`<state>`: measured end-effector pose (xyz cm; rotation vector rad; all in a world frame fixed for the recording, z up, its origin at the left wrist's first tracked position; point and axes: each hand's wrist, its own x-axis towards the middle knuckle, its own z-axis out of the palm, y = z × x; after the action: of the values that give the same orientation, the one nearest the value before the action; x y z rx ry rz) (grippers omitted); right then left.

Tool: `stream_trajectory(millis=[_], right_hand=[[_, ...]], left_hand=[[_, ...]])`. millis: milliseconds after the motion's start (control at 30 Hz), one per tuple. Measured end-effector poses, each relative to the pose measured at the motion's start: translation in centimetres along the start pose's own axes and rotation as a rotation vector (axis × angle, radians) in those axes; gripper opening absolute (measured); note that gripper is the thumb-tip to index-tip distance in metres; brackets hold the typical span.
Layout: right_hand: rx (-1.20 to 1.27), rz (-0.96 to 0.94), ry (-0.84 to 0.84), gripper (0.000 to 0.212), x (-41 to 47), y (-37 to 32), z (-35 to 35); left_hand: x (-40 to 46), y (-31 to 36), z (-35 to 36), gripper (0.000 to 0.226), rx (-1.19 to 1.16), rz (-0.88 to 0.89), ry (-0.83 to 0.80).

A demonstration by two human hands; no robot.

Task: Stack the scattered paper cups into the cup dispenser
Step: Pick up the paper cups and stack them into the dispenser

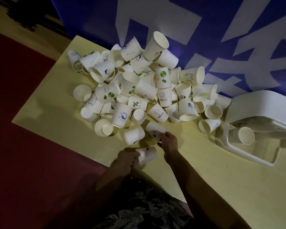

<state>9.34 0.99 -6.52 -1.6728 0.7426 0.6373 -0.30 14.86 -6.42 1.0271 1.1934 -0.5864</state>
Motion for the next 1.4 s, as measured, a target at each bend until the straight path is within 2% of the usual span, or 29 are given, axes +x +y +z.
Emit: stream_trajectory(millis=[100,200,467,667,933,1067,1233,1300,1400], right_hand=[[-0.082,-0.102,0.077,0.022,-1.4,0.2,-2.0],[-0.092,-0.213,0.152,0.017,-3.1,0.1,-4.4],[-0.051,-0.402,0.353,0.012,-5.3,-1.1,-11.9],[-0.076,-0.551,0.549,0.026,-4.9,-2.3,-19.4],[-0.412,-0.774,0.765,0.008,-1.8,-3.4,-29.6],[-0.708,-0.836,0.633,0.004,1.3,-3.4,-32.1],[-1.041,-0.803,0.311,0.021,5.2,-2.7,-33.5],[-1.05,-0.786,0.213,0.025,6.0,-2.5,-33.8],[-0.894,-0.836,0.197,0.026,6.0,-2.2,-34.7]], left_hand=[[-0.6,1.8,1.5,0.008,0.108,0.054,-0.002],[-1.4,3.6,3.7,0.009,0.142,0.134,-0.03],[-4.8,6.5,10.9,0.013,0.114,0.304,-0.133],[-7.3,7.7,17.7,0.005,0.06,0.411,-0.168],[-10.2,6.6,27.8,0.005,-0.034,0.404,-0.192],[-11.0,5.3,31.2,0.005,-0.043,0.453,-0.148],[-11.7,3.9,33.8,0.002,-0.026,0.514,-0.093],[-11.6,3.4,34.7,0.002,-0.024,0.527,-0.082],[-11.3,2.6,36.0,0.008,0.085,0.649,-0.004]])
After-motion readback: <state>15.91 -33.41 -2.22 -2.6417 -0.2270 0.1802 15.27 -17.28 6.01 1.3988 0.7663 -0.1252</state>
